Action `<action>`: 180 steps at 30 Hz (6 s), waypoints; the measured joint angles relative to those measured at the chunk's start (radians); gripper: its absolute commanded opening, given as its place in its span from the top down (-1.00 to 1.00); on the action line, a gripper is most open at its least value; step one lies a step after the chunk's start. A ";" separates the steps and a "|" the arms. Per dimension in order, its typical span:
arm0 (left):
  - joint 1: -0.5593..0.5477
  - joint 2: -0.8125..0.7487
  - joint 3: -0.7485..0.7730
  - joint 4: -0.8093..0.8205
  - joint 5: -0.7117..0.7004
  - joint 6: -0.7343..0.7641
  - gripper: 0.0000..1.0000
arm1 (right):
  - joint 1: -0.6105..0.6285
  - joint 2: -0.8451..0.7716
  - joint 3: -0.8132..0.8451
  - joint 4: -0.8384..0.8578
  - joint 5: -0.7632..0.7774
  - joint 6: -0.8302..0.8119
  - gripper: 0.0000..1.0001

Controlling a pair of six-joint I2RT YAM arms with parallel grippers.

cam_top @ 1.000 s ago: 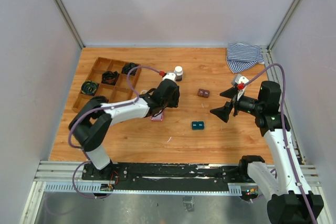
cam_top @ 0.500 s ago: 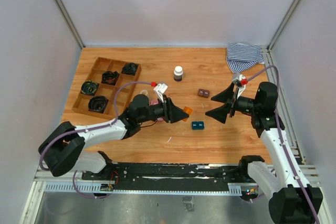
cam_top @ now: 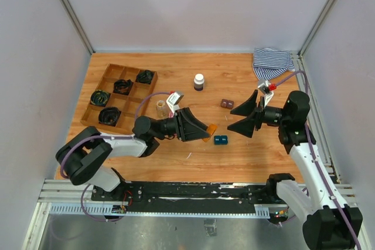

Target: Sort the pills into containers

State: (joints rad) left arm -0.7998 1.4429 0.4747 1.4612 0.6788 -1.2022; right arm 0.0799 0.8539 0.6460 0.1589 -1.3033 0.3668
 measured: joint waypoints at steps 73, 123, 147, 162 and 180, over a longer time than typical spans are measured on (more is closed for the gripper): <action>-0.041 0.113 0.026 0.061 -0.305 0.119 -0.32 | 0.227 0.099 0.010 0.315 0.275 0.509 0.49; -0.042 -0.937 -0.155 -1.203 -0.758 0.600 -0.66 | 0.689 0.372 0.310 -0.730 0.756 -0.757 0.37; -0.042 -1.053 -0.155 -1.527 -0.918 0.562 -0.66 | 0.919 0.792 0.423 -0.770 1.061 -0.813 -0.41; -0.043 -0.996 -0.220 -1.266 -0.648 0.512 -0.66 | 0.663 0.405 0.384 -0.866 0.682 -0.958 -0.93; -0.043 -0.642 -0.326 -1.014 -0.630 0.400 -0.48 | 0.705 0.395 0.063 -0.576 0.743 -1.011 -0.88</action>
State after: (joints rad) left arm -0.8433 0.8005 0.1490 0.4477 0.0490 -0.8021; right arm 0.7845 1.2491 0.7090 -0.4175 -0.5606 -0.6437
